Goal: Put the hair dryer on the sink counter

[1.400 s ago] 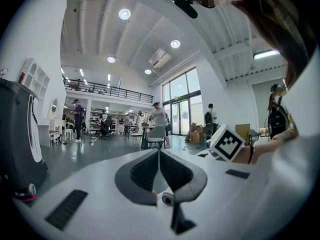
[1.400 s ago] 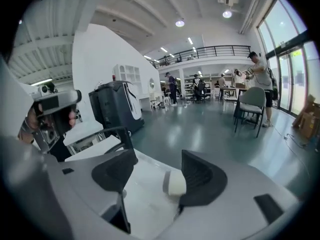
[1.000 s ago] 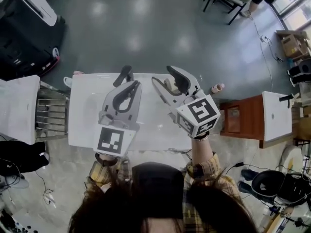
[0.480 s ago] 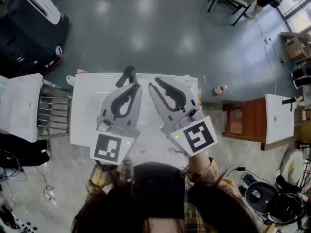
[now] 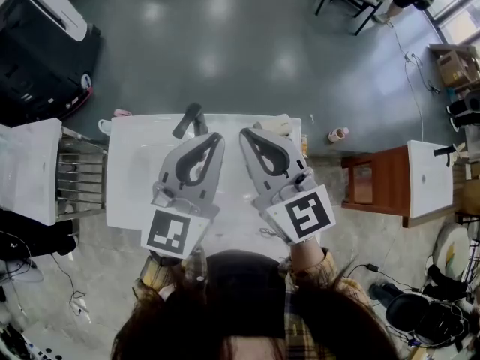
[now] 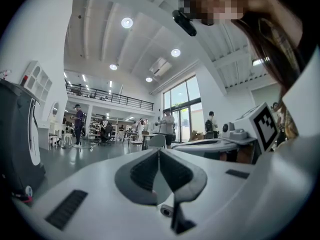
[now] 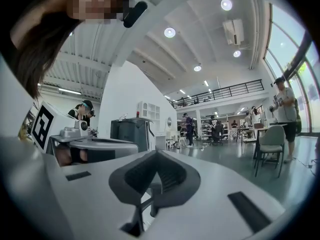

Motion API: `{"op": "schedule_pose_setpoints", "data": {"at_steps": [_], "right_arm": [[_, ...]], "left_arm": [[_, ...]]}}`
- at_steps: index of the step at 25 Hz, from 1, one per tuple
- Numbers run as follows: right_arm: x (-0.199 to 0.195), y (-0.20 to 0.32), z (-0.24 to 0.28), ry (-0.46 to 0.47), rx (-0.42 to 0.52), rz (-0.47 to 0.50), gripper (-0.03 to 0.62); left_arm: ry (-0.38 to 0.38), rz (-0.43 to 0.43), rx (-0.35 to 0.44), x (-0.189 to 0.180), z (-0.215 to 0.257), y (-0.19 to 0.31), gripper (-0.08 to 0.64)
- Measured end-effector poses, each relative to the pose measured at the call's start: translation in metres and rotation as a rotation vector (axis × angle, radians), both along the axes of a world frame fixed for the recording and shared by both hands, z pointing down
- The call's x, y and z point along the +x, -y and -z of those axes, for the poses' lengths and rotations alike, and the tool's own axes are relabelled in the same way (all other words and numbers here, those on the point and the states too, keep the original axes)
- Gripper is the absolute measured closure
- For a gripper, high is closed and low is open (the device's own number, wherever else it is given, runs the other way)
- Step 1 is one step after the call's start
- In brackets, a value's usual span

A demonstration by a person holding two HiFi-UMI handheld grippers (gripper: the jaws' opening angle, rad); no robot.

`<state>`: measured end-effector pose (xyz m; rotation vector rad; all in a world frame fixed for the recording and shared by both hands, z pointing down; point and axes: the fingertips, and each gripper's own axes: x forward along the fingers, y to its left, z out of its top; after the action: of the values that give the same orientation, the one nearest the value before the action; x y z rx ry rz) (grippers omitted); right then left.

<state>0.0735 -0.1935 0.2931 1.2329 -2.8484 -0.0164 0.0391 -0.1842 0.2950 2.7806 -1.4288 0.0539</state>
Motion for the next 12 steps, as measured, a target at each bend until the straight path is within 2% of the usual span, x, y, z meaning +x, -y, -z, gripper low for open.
{"op": "schedule_pose_setpoints", "data": {"at_steps": [12], "right_arm": [[0.0005,0.0028,0.0013,-0.002,-0.01,0.008,0.577]], "left_arm": [[0.0,-0.02,-0.005,0.0053,-0.0024,0.0021,0.535]]}}
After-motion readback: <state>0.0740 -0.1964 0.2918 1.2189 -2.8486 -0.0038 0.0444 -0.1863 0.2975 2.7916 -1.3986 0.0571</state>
